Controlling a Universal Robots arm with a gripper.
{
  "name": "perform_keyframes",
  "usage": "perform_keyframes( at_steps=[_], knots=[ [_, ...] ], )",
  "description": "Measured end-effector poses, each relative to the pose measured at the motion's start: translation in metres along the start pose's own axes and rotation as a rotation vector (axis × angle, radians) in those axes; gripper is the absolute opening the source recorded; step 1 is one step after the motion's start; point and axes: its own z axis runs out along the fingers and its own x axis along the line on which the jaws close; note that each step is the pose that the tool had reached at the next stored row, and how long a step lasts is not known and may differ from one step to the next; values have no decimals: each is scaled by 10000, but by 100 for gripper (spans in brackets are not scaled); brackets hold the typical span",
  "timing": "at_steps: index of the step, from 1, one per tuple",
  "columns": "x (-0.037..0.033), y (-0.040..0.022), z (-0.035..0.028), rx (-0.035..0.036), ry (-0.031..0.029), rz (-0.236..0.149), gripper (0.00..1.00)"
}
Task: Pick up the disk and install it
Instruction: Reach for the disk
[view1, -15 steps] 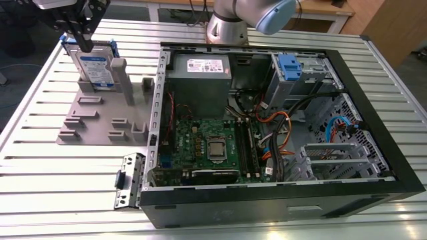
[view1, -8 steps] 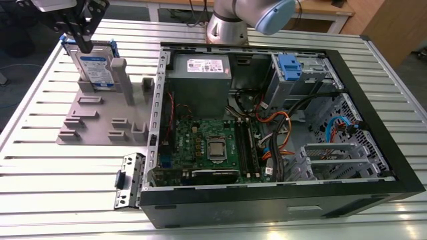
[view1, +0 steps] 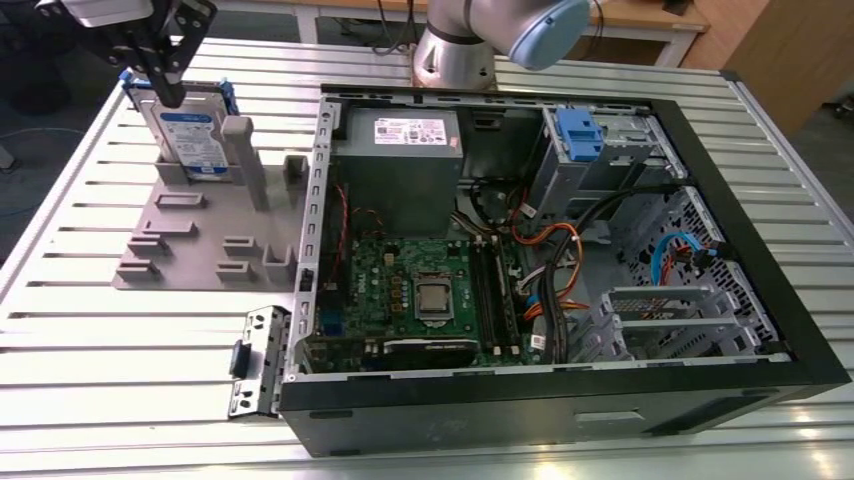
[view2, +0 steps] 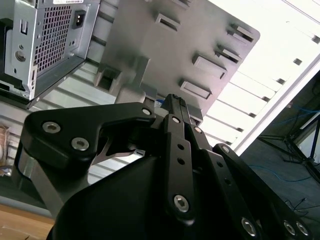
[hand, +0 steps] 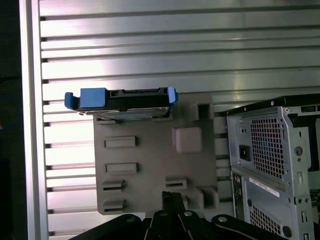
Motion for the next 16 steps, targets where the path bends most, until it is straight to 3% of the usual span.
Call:
perform_keyframes(
  at_steps=[16],
  knots=[
    [88, 12, 62, 1, 1, 0, 10]
  ],
)
